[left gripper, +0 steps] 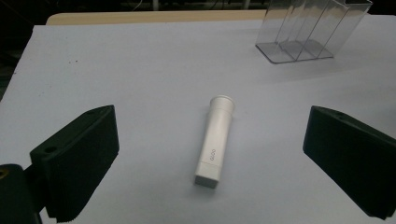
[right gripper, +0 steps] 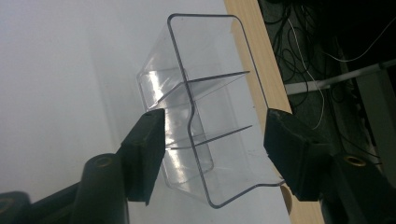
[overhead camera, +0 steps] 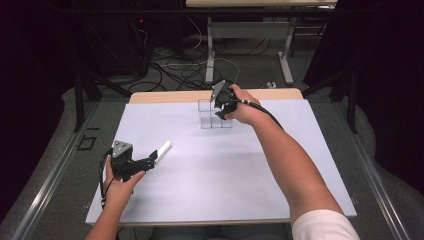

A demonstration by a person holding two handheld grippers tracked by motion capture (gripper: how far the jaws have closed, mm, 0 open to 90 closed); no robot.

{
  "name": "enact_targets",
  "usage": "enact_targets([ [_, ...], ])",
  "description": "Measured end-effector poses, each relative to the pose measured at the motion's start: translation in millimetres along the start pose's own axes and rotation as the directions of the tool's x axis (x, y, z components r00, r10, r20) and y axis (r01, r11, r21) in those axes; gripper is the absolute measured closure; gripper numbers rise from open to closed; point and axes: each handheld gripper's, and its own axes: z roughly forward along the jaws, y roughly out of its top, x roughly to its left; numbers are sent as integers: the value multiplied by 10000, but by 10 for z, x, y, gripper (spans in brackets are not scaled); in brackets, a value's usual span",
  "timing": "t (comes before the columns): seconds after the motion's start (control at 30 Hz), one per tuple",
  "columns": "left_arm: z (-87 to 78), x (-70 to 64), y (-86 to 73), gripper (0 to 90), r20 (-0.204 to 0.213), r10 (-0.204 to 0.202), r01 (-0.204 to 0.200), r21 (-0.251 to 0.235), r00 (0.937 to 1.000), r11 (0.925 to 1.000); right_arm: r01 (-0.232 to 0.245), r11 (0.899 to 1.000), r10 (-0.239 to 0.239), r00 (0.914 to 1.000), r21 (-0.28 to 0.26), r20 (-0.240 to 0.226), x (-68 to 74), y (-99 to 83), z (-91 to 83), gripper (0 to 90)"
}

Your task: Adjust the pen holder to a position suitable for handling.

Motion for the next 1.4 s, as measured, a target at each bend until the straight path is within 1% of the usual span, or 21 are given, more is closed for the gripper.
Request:
enact_targets([
  [0.07,0,2,-1,38,-4,-22,22,-2,10000,10000,349,9993,-350,9994,160,60,25,5,42,349],
  [0.1,0,3,-1,38,-4,-24,24,-7,10000,10000,339,9994,-338,9994,86,-54,33,0,67,359],
  [0.13,1,3,-1,38,-12,-43,43,-10,10000,10000,254,9995,-250,9995,186,-207,42,-5,81,406],
  [0.17,1,5,-1,38,-19,-43,43,-6,10000,10000,43,9997,-32,9991,255,-427,61,-8,97,438],
  [0.23,2,6,-2,39,-13,-40,40,-8,10000,10000,187,9994,-171,9985,297,-522,64,-12,113,438],
  [0.27,1,6,-2,40,-14,-39,39,-6,10000,10000,317,9986,-295,9983,427,-501,79,-12,128,449],
  [0.3,0,5,-1,40,-28,-37,37,-1,10000,10000,334,9991,-322,9985,273,-443,81,-15,148,454],
  [0.33,1,5,-1,40,-37,-33,33,2,10000,10000,467,9982,-447,9977,384,-517,72,-10,150,472],
  [0.4,2,6,-2,41,-35,-29,29,31,10000,10000,449,9980,-428,9980,445,-467,74,-6,150,479],
  [0.47,3,4,-2,43,-37,-9,9,54,10000,10000,436,9975,-405,9977,550,-550,73,16,166,532],
  [0.5,4,5,-2,43,-38,20,-20,69,10000,10000,360,9983,-336,9981,465,-509,81,14,186,533],
  [0.53,5,5,-3,44,-37,34,-34,86,10000,10000,382,9975,-342,9971,588,-686,79,19,196,542],
  [0.73,6,13,-6,47,-46,-12,13,106,10000,9999,561,9951,-494,9955,811,-813,107,22,260,569],
  [0.77,6,14,-6,49,-45,-18,19,106,10000,9999,550,9960,-491,9954,705,-823,123,21,282,583],
  [0.87,6,15,-5,50,-46,-18,19,99,10000,9999,574,9950,-483,9929,813,-1091,127,32,283,613],
  [1.03,5,12,-5,52,-31,9,-8,126,10000,9999,542,9946,-442,9927,883,-1119,130,36,267,663],
  [1.17,12,8,-7,54,-28,25,-25,123,10000,9999,672,9944,-579,9920,812,-1126,130,41,254,782],
  [1.2,11,7,-7,54,-26,37,-37,145,10000,9999,672,9944,-579,9920,812,-1126,130,41,254,782],
  [1.27,12,6,-7,56,-23,46,-46,157,10000,9999,801,9924,-684,9901,933,-1225,124,51,240,853],
  [1.3,11,7,-7,56,-22,42,-41,159,10000,9999,836,9907,-694,9890,1070,-1305,127,57,226,857],
  [1.4,12,8,-7,58,-28,31,-30,157,10000,9999,869,9906,-728,9887,1055,-1311,131,58,223,860],
])
